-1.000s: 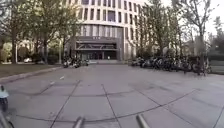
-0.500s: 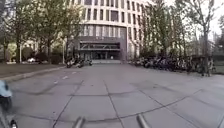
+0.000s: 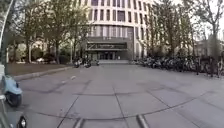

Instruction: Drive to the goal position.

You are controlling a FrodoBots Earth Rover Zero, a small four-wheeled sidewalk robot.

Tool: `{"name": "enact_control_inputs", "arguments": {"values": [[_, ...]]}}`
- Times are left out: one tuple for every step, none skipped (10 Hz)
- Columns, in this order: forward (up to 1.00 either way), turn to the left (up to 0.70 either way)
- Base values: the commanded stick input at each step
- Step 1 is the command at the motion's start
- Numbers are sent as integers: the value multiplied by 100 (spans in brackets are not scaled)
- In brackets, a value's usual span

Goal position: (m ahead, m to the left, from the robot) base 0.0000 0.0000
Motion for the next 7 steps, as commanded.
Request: {"name": "enact_control_inputs", "arguments": {"values": [[0, 35], [0, 0], [0, 0], [9, 0], [30, 0], [45, 0], [28, 0]]}}
